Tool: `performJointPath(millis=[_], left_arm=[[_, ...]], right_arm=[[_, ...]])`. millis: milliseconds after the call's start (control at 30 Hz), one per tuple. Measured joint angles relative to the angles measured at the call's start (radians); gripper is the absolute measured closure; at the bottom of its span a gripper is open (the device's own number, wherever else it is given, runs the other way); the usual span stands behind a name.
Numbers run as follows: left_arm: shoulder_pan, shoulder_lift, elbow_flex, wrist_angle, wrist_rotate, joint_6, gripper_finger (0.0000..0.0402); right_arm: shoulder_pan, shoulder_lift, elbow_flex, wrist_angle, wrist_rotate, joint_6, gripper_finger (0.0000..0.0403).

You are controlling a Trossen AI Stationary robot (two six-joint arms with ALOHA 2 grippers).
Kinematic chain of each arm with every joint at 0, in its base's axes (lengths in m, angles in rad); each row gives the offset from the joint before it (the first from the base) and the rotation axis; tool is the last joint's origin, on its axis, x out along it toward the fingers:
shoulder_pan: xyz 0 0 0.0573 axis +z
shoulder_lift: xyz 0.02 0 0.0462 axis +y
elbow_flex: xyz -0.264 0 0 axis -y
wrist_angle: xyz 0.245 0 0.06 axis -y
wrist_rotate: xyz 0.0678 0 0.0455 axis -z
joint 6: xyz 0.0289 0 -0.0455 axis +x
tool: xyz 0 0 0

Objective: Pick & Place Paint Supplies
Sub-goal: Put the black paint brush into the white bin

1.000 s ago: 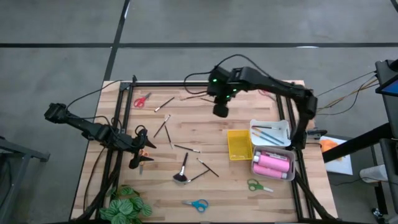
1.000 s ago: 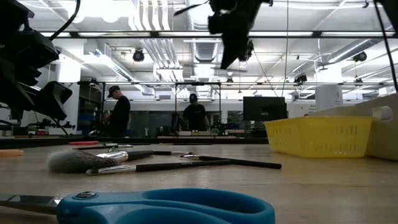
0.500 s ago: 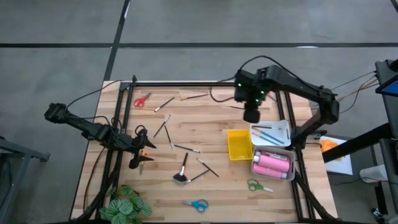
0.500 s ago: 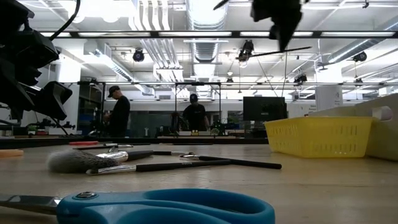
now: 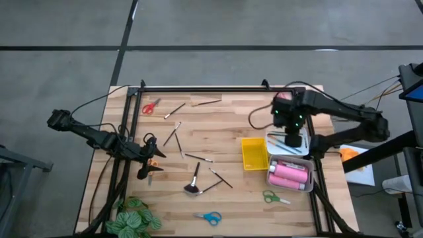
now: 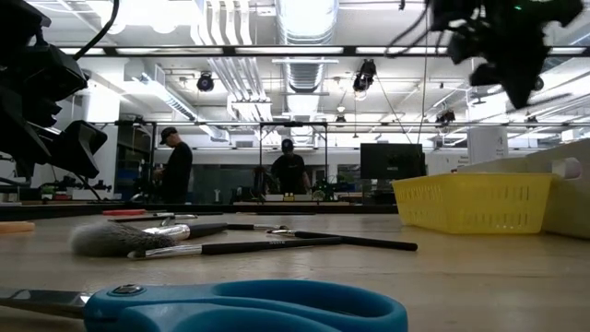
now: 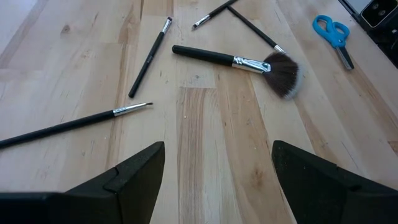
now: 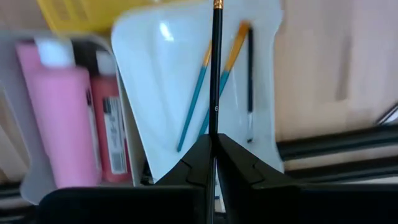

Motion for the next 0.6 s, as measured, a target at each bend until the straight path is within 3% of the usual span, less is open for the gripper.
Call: performJointPath(millis=[367,600], left_arm=[[0.0,0.0,0.0,0.0,0.0,0.0,0.0101],[0.0,0.0,0.0,0.0,0.0,0.0,0.0101]], right_arm=[[0.034,-0.117,-0.268,0.08,-0.01,0.092,0.0386],[0.033,-0.088,-0.262,0.094,-0.002,0.098,0.0386]])
